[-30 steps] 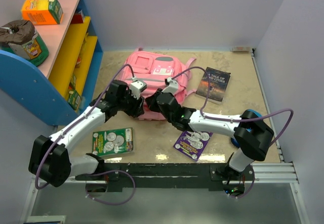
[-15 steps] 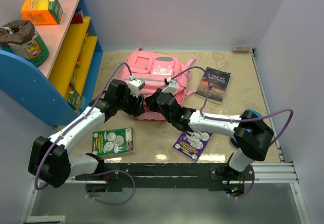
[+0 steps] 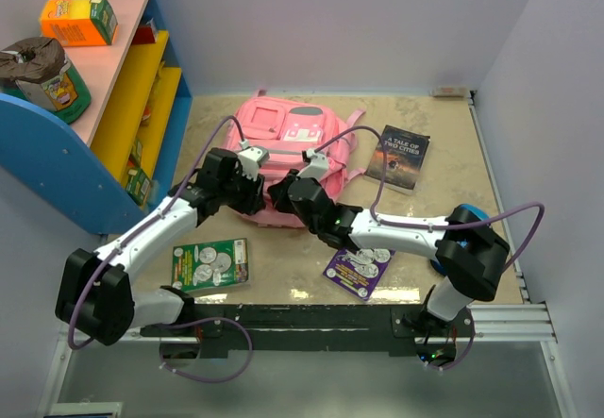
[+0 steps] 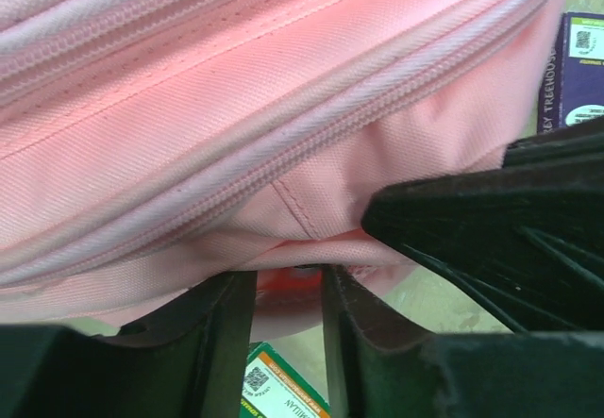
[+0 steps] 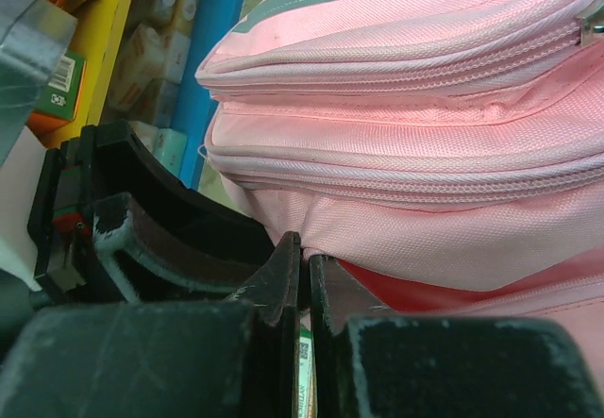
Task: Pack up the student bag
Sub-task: Unzip the student bag at the center of the board.
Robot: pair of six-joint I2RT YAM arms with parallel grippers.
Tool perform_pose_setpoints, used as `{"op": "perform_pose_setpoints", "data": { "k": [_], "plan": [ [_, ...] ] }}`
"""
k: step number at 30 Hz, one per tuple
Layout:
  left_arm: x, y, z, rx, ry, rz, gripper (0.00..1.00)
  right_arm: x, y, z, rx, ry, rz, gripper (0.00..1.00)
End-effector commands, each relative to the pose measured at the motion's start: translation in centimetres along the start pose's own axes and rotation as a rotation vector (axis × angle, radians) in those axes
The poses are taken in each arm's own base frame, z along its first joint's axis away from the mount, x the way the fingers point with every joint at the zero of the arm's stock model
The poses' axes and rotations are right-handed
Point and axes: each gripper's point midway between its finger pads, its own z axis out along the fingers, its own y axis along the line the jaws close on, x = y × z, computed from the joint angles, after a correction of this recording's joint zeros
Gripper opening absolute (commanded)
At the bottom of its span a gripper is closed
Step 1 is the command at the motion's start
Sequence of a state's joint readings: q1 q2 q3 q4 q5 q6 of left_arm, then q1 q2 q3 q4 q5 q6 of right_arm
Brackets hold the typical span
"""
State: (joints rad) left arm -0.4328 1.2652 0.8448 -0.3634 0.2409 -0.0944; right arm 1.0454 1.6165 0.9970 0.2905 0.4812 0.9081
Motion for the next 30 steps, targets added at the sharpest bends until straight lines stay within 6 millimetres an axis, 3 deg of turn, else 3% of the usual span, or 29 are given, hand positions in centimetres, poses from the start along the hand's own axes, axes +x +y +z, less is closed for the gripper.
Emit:
{"op": "perform_pose_setpoints", "data": {
  "k": [1,4,5,6,13,18,23,27,30],
  "plan": [
    [-2.8,1.8,0.3,-0.078,-0.086,0.001,0.33,-2.5,8.7,-3.5,-0.254,-0.032,0.076,0.0],
    [-2.8,2.2,0.3,-0.097,-0.088,0.009,0.16,-2.8,8.5,-3.7,-0.237,-0.048,0.071,0.0],
    [-2.9,2.3,0.1,-0.108,-0.09,0.011,0.02,-3.0,8.3,-3.7,-0.23,-0.054,0.07,0.0],
    [-3.0,2.4,-0.1,-0.112,-0.093,0.014,0.0,-3.3,8.1,-3.8,-0.221,-0.066,0.072,0.0],
    [-4.9,1.6,-3.0,-0.102,-0.14,0.105,0.0,-3.8,4.5,-2.8,-0.117,-0.086,0.05,0.0],
    [-3.0,1.3,-4.6,-0.092,-0.093,0.165,0.0,-4.6,2.7,-1.7,-0.072,-0.111,0.032,0.0],
    [-2.5,0.5,-6.2,-0.065,-0.107,0.183,0.0,-4.3,1.0,-1.0,-0.015,-0.119,-0.016,0.0],
    [-2.2,2.1,-6.9,-0.146,-0.106,0.191,0.0,-3.8,-0.8,-1.2,0.032,-0.126,-0.038,0.0],
    [-1.2,4.3,-7.0,-0.246,-0.07,0.2,0.0,-4.3,-1.6,-1.8,0.045,-0.14,-0.029,0.0]
  ]
}}
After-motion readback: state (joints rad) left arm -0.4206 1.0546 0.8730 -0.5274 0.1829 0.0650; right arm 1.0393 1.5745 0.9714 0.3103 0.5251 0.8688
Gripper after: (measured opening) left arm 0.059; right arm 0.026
